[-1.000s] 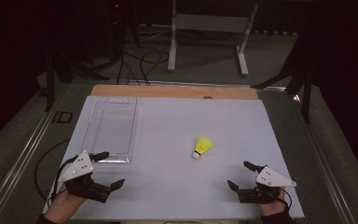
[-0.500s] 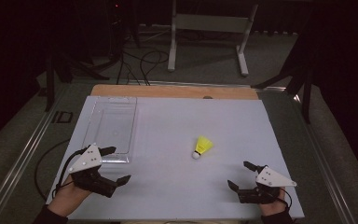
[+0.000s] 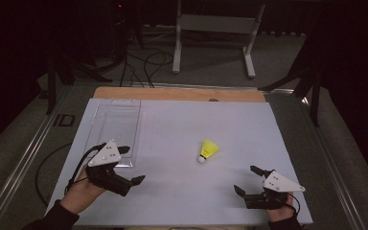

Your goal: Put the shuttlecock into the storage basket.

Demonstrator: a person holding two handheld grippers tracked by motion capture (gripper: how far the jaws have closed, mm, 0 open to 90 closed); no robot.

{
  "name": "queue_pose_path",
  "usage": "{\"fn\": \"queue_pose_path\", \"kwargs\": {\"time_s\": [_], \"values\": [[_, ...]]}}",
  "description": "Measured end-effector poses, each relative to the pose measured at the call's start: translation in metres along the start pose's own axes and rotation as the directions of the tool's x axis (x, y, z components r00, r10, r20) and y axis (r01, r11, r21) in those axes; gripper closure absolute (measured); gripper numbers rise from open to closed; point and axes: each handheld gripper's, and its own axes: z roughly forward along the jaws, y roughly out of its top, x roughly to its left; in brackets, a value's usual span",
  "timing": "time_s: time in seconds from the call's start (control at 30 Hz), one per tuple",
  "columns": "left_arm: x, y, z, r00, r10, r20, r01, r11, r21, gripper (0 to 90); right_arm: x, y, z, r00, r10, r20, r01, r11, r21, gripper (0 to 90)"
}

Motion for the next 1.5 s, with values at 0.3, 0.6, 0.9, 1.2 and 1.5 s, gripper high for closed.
{"fn": "queue_pose_path", "kwargs": {"time_s": [0.3,0.6,0.9,1.2,1.5], "values": [[-0.006,0.011,0.021,0.9997,0.020,0.009,-0.021,0.9989,0.041,0.0,0.000,0.000,0.000,1.0000,0.000,-0.004,0.000,1.000,0.000,9.1],[-0.014,0.023,0.048,0.9992,0.026,0.032,-0.028,0.9957,0.089,0.0,0.001,0.000,0.000,1.0000,-0.001,-0.002,0.001,1.000,0.005,9.1],[-0.018,0.035,0.076,0.9989,0.015,0.043,-0.021,0.9894,0.144,0.0,0.001,0.000,0.000,1.0000,0.002,-0.003,-0.002,1.000,0.001,9.1],[-0.022,0.044,0.107,0.9979,-0.026,0.059,0.014,0.9810,0.194,0.0,0.000,0.000,0.000,1.0000,0.001,-0.005,-0.001,1.000,0.000,9.1],[-0.030,0.050,0.131,0.9974,-0.068,0.025,0.059,0.9581,0.280,0.0,0.000,0.000,-0.001,1.0000,0.003,-0.004,-0.003,1.000,-0.001,9.1]]}}
